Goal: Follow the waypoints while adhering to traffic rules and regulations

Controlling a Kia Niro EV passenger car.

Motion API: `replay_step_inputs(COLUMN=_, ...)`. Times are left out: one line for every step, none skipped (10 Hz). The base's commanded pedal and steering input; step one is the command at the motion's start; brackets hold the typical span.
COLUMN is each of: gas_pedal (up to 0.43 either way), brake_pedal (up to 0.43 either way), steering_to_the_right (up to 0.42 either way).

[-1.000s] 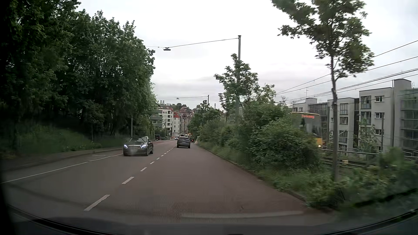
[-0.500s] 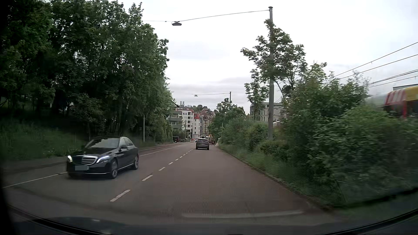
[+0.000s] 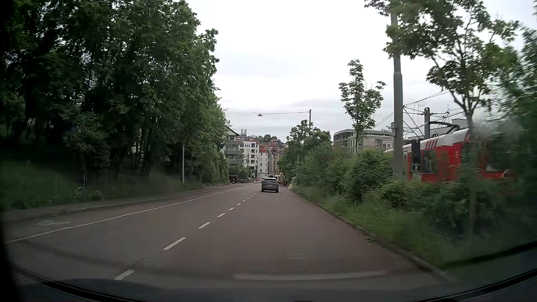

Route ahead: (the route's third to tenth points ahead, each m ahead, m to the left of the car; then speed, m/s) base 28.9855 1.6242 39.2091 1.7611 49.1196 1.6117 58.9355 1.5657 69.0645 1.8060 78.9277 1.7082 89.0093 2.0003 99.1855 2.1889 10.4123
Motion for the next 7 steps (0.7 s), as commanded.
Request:
replay_step_inputs(gas_pedal=0.0, brake_pedal=0.0, steering_to_the_right=-0.006)
replay_step_inputs(gas_pedal=0.0, brake_pedal=0.0, steering_to_the_right=-0.006)
replay_step_inputs(gas_pedal=0.0, brake_pedal=0.0, steering_to_the_right=-0.006)
replay_step_inputs(gas_pedal=0.0, brake_pedal=0.0, steering_to_the_right=-0.005)
replay_step_inputs(gas_pedal=0.0, brake_pedal=0.0, steering_to_the_right=-0.005)
replay_step_inputs(gas_pedal=0.0, brake_pedal=0.0, steering_to_the_right=-0.005)
replay_step_inputs(gas_pedal=0.0, brake_pedal=0.0, steering_to_the_right=-0.005)
